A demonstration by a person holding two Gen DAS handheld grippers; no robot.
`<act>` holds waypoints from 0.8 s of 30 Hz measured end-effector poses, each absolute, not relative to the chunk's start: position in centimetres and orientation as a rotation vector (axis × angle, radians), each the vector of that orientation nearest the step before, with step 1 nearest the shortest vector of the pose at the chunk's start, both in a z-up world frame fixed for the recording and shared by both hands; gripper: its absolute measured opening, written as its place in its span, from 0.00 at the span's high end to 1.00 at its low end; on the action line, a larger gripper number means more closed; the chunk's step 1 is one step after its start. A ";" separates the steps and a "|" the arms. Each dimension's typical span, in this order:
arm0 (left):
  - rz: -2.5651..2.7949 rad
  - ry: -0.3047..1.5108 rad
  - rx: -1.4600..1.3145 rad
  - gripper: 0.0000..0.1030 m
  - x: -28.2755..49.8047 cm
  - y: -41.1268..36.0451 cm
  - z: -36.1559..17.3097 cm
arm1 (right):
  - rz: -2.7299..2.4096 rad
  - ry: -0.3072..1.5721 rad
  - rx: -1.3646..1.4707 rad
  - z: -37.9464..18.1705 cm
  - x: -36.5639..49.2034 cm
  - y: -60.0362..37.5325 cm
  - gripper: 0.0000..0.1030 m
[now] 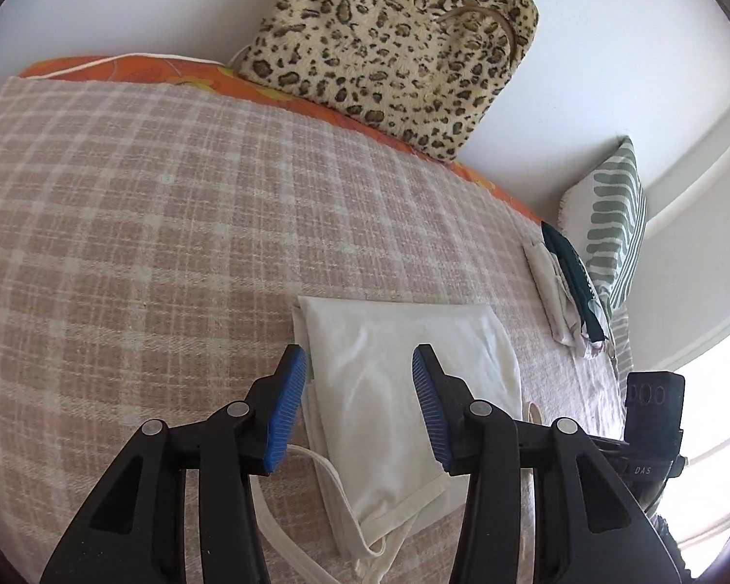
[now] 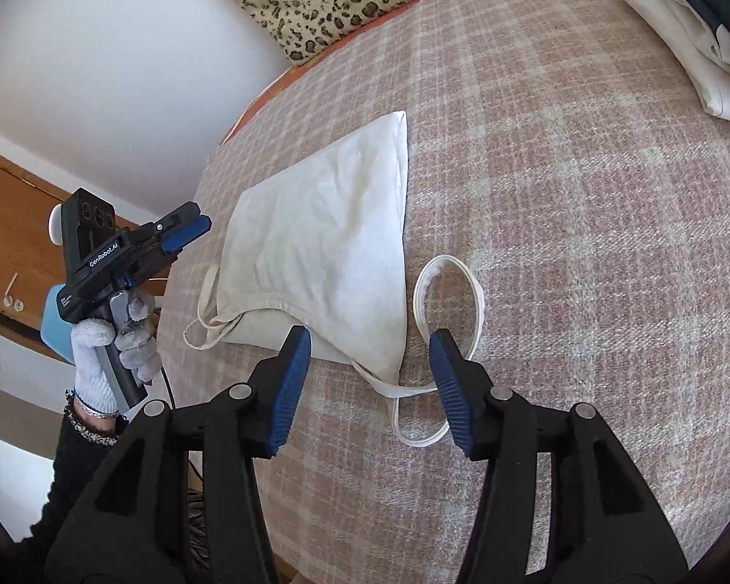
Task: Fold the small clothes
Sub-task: 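Grasp the folded camisole edge with both grippers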
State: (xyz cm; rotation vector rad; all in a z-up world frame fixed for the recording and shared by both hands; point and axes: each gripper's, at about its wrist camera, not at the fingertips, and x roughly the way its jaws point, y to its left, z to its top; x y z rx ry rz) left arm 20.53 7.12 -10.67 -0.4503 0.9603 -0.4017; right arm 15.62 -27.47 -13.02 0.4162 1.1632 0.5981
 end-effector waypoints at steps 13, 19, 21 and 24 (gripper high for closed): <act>-0.383 1.005 -0.540 0.57 22.8 8.3 -13.1 | 0.593 1.117 0.596 -13.6 16.9 -30.7 0.48; -0.382 1.023 -0.535 0.57 23.5 7.9 -14.0 | 0.623 1.123 0.548 -13.0 17.4 -28.5 0.48; -0.390 1.020 -0.530 0.57 23.6 7.9 -14.1 | 0.600 1.147 0.503 -13.4 17.6 -27.8 0.48; -0.409 1.019 -0.560 0.52 23.9 8.1 -14.2 | 0.614 1.189 0.537 -14.5 17.7 -27.7 0.48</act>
